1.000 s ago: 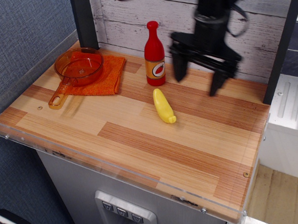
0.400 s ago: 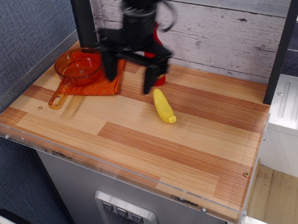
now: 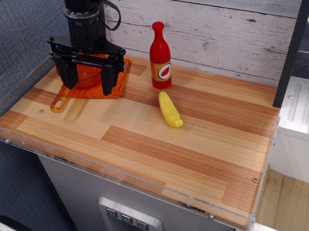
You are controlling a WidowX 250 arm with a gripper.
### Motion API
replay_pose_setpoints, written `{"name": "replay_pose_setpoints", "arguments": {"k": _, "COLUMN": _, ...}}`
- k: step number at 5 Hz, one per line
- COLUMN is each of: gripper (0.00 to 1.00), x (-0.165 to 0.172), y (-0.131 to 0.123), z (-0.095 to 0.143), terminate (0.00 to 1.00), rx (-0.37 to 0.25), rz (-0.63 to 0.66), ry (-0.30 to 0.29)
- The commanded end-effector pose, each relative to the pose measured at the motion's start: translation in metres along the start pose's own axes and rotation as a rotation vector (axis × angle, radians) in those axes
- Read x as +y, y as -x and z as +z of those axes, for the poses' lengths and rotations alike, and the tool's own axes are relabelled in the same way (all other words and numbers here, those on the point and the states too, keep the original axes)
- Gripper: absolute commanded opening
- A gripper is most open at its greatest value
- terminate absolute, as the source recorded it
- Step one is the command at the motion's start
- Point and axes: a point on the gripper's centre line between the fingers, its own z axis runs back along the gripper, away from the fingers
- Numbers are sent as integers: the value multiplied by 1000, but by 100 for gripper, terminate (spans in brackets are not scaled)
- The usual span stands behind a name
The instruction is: Move the pan to the right of the bottle and banana.
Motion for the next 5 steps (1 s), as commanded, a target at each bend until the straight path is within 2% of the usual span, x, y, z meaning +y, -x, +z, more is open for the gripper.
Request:
{"name": "replay_pose_setpoints", "arguments": {"k": 1, "gripper": 100, "x": 46, "y": -3, "z": -8, "terminate": 0, "rx": -31, "rz": 100, "ry": -66}}
{"name": "replay_pose_setpoints", "arguments": {"k": 2, "gripper": 100, "x": 54, "y": -5, "z": -20, "terminate": 0, "rx": -28, "rz": 118, "ry": -108}}
{"name": "replay_pose_setpoints", "arguments": {"k": 3, "gripper": 100, "x": 54, "y": -9, "z": -29, "terminate": 0, "rx": -104, "rz": 52, "ry": -49}}
{"name": "replay_pose_setpoints", "arguments": {"k": 4, "gripper": 100, "x": 57, "y": -10, "z": -37, "terminate": 0, "rx": -78, "rz": 57, "ry": -55}}
{"name": "replay_pose_setpoints", "arguments": {"k": 5, "gripper": 100, "x": 59, "y": -11, "z": -41, "terminate": 0, "rx": -84, "rz": 77, "ry": -96}}
